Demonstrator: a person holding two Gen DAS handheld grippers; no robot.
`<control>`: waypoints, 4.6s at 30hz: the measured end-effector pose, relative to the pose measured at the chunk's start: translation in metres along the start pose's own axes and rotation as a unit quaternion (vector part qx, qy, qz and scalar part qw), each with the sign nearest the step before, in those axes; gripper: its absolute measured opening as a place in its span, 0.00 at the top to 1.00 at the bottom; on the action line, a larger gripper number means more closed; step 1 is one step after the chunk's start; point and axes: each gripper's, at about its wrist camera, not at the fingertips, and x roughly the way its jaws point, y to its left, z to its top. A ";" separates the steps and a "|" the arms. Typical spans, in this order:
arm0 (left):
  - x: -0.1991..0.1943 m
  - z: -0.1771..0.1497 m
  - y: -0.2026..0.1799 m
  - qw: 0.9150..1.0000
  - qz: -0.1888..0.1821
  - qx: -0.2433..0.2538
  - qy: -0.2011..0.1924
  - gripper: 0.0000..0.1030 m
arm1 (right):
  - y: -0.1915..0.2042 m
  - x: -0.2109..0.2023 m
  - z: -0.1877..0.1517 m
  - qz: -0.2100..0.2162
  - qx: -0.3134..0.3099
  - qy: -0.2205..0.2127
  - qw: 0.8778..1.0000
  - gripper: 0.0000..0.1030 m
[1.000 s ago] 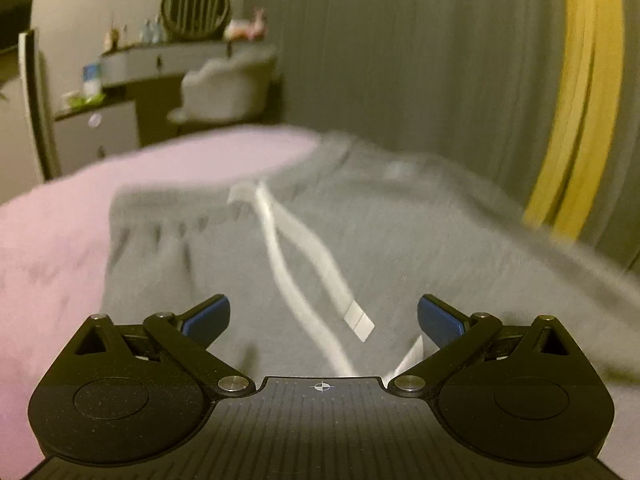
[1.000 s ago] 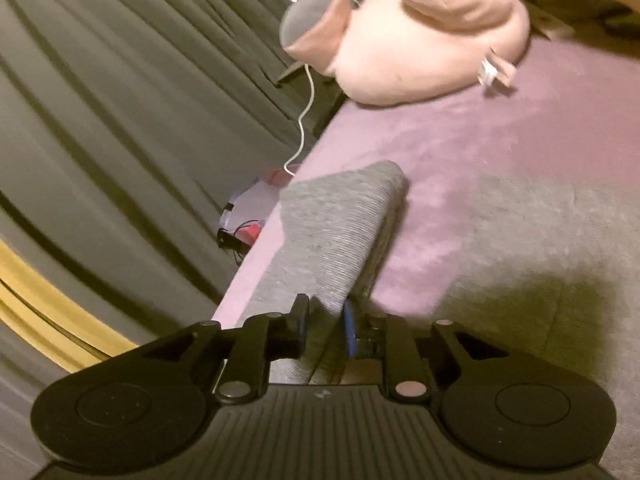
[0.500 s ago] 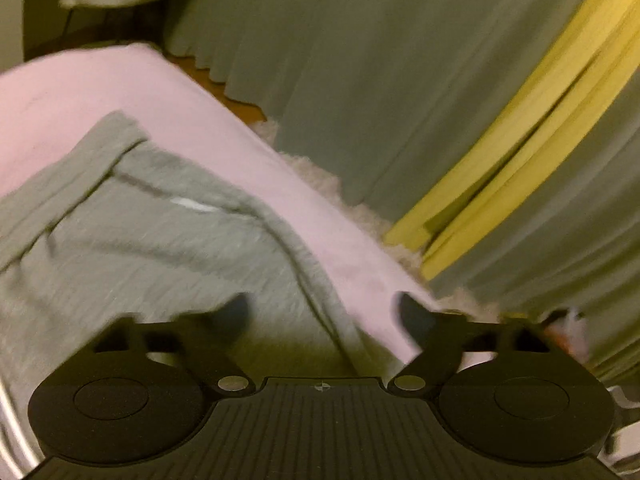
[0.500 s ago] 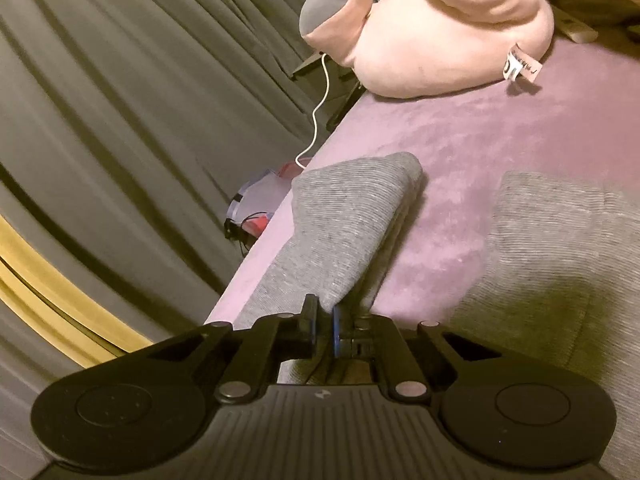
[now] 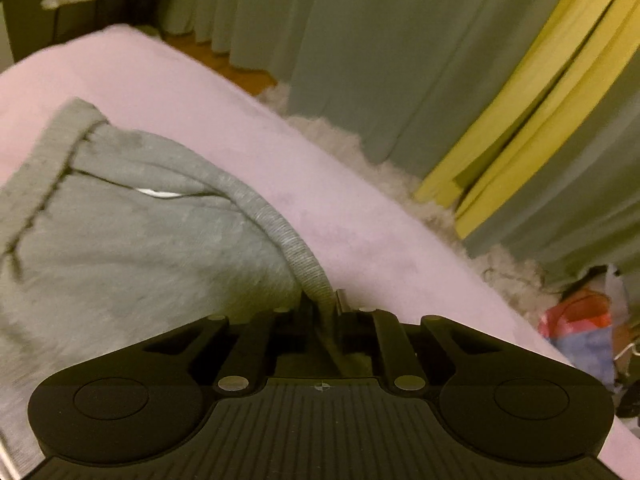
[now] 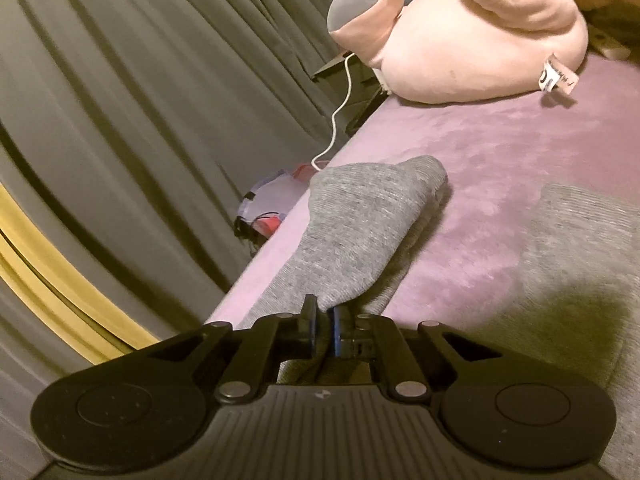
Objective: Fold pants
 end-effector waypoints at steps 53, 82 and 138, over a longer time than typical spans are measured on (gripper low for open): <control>-0.164 -0.164 0.262 0.989 -0.064 -0.128 -0.043 0.85 | -0.099 -0.228 0.037 -0.048 -0.012 0.049 0.998 0.95; -0.108 -0.249 0.081 0.965 0.008 0.232 -0.120 0.00 | 0.136 -0.183 -0.210 0.185 -0.502 0.141 0.833 0.23; -0.114 -0.259 0.086 0.971 0.049 0.194 -0.134 0.00 | -0.210 -0.244 0.037 -0.010 0.023 0.153 0.988 0.48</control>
